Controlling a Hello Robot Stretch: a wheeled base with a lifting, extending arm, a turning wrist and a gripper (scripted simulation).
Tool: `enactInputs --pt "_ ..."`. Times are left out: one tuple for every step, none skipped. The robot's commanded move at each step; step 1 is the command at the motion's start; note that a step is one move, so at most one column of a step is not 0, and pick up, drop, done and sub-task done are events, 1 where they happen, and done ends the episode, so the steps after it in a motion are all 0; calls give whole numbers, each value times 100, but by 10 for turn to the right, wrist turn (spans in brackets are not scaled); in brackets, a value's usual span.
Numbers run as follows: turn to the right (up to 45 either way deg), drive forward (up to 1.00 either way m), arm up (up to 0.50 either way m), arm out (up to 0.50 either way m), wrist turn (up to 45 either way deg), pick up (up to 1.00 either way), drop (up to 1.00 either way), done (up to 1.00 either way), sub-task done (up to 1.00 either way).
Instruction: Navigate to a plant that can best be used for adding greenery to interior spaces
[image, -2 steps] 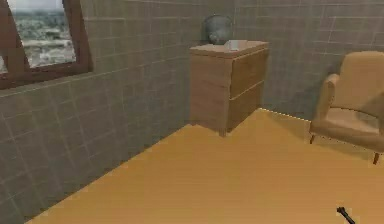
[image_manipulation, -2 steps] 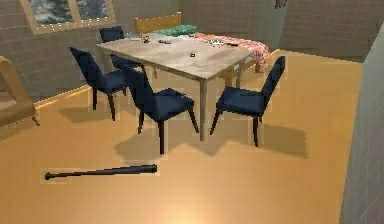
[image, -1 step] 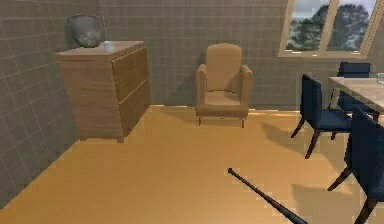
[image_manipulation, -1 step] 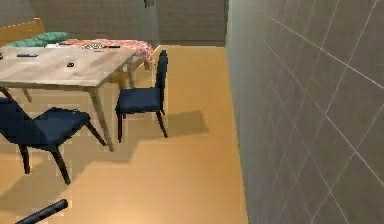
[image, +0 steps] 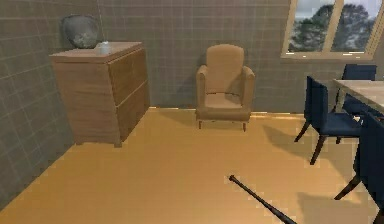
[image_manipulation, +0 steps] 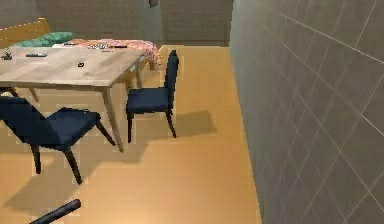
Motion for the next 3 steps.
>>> enactInputs --pt "-450 0 0 0 0 0 0 0 0" --pt "-390 0 0 0 0 0 0 0 0" --pt "0 45 0 0 0 0 0 0 0"
